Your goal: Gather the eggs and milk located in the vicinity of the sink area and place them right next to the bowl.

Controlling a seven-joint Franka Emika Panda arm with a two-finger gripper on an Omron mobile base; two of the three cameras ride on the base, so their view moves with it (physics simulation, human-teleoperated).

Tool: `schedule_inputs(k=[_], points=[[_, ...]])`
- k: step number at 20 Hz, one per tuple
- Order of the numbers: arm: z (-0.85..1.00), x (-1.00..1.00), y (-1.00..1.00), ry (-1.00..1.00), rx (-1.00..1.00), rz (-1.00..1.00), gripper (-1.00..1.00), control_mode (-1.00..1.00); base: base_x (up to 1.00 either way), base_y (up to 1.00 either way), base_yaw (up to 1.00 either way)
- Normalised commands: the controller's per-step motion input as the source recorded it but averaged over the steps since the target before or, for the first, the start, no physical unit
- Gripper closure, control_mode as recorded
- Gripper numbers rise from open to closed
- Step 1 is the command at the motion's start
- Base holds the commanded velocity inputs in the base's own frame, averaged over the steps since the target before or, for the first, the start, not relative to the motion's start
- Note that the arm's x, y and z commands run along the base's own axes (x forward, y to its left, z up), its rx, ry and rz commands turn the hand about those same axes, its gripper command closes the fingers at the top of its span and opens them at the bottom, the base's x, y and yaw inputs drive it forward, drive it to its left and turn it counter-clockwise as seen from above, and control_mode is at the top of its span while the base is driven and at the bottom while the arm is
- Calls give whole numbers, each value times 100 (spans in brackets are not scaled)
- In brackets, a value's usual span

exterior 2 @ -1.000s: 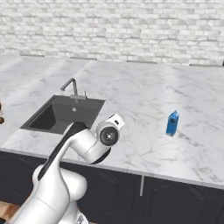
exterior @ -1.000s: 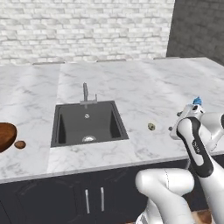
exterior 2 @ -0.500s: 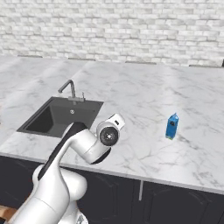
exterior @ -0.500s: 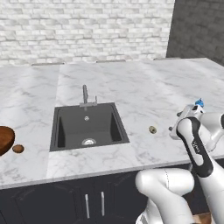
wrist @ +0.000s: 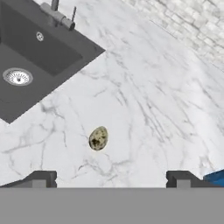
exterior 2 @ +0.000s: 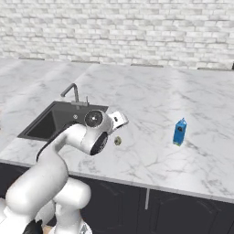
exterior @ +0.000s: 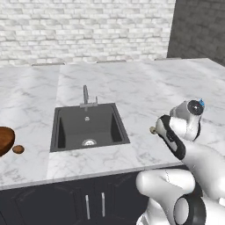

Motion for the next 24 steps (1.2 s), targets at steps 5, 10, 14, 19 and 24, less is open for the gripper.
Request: schedule_inputs(k=[5, 10, 14, 19, 24], points=[[-7, 58, -1, 34, 12, -39, -100, -100, 0, 0, 0], [-22, 39, -21, 24, 29, -30, -100, -100, 0, 0, 0], [-33, 24, -21, 10, 42, -14, -100, -100, 0, 0, 0], [-24, 25, -1, 3, 14, -5, -100, -100, 0, 0, 0], [-38, 19, 0, -4, -6, 0, -100, -100, 0, 0, 0]])
